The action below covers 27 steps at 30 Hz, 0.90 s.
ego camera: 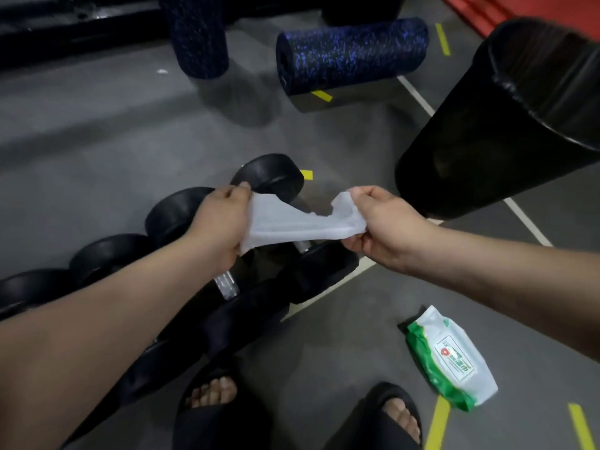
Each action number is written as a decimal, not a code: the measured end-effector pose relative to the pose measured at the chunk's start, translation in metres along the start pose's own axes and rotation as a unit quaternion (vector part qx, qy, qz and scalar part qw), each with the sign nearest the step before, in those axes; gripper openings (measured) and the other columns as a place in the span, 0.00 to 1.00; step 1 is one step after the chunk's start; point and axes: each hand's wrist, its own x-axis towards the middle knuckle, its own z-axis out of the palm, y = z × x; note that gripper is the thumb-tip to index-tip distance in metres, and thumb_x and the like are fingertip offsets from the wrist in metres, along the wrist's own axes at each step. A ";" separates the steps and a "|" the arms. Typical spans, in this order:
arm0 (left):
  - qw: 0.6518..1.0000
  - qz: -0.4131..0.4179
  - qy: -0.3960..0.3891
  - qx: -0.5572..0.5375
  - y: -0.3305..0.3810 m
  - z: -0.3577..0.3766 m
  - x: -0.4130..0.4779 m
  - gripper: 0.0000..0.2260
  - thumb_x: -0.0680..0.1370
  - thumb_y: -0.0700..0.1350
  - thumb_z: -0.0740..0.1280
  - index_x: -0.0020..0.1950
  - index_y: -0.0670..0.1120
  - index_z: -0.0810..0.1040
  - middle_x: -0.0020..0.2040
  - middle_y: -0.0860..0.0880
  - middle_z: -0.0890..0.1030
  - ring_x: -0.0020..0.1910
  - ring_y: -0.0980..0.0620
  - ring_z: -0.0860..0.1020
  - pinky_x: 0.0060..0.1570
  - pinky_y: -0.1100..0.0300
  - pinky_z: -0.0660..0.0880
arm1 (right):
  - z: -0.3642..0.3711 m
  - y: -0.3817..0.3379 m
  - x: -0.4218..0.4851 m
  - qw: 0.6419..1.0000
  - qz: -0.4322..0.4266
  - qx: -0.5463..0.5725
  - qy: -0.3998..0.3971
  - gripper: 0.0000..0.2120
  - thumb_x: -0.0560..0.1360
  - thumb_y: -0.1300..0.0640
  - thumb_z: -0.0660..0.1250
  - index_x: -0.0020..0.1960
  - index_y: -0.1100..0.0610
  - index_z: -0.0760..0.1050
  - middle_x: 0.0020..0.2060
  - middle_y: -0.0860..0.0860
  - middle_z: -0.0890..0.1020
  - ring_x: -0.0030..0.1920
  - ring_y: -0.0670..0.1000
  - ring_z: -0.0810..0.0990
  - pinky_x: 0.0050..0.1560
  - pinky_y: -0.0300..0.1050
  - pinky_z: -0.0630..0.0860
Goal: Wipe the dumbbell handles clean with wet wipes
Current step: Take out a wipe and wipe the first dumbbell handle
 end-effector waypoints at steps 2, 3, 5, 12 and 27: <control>0.996 0.067 -0.018 0.056 -0.006 -0.003 -0.005 0.10 0.82 0.54 0.63 0.61 0.54 0.76 0.50 0.46 0.81 0.45 0.48 0.81 0.42 0.49 0.81 | -0.002 0.003 -0.001 0.998 -0.006 -0.042 -0.035 0.07 0.84 0.59 0.61 0.61 0.52 0.72 0.52 0.55 0.80 0.42 0.53 0.82 0.38 0.47 0.81; 0.993 0.095 -0.034 0.063 -0.006 -0.004 -0.007 0.09 0.83 0.51 0.63 0.63 0.57 0.75 0.46 0.48 0.80 0.40 0.50 0.79 0.36 0.53 0.79 | -0.003 0.004 0.000 0.994 -0.016 -0.088 -0.059 0.09 0.84 0.60 0.60 0.61 0.49 0.73 0.51 0.56 0.80 0.45 0.54 0.81 0.42 0.49 0.81; 0.985 0.129 -0.082 0.078 -0.003 -0.009 -0.008 0.10 0.84 0.45 0.62 0.62 0.57 0.78 0.38 0.51 0.79 0.33 0.53 0.77 0.31 0.57 0.75 | -0.004 0.002 0.003 0.973 -0.049 -0.205 -0.092 0.13 0.84 0.64 0.57 0.57 0.50 0.77 0.48 0.56 0.82 0.45 0.54 0.81 0.46 0.49 0.80; 0.919 0.151 -0.180 0.317 -0.006 -0.017 0.001 0.06 0.75 0.50 0.75 0.51 0.55 0.85 0.45 0.51 0.84 0.41 0.61 0.80 0.46 0.68 0.76 | -0.010 -0.009 0.033 0.808 -0.187 -0.557 -0.047 0.15 0.78 0.55 0.67 0.64 0.50 0.79 0.51 0.47 0.80 0.48 0.44 0.78 0.49 0.29 0.71; 0.920 0.182 -0.111 0.329 -0.012 -0.002 0.031 0.16 0.76 0.49 0.72 0.40 0.36 0.76 0.35 0.49 0.76 0.32 0.56 0.73 0.34 0.66 0.69 | 0.000 0.009 0.079 0.778 -0.309 -0.547 -0.021 0.07 0.70 0.56 0.71 0.39 0.52 0.72 0.36 0.46 0.76 0.37 0.44 0.73 0.34 0.34 0.66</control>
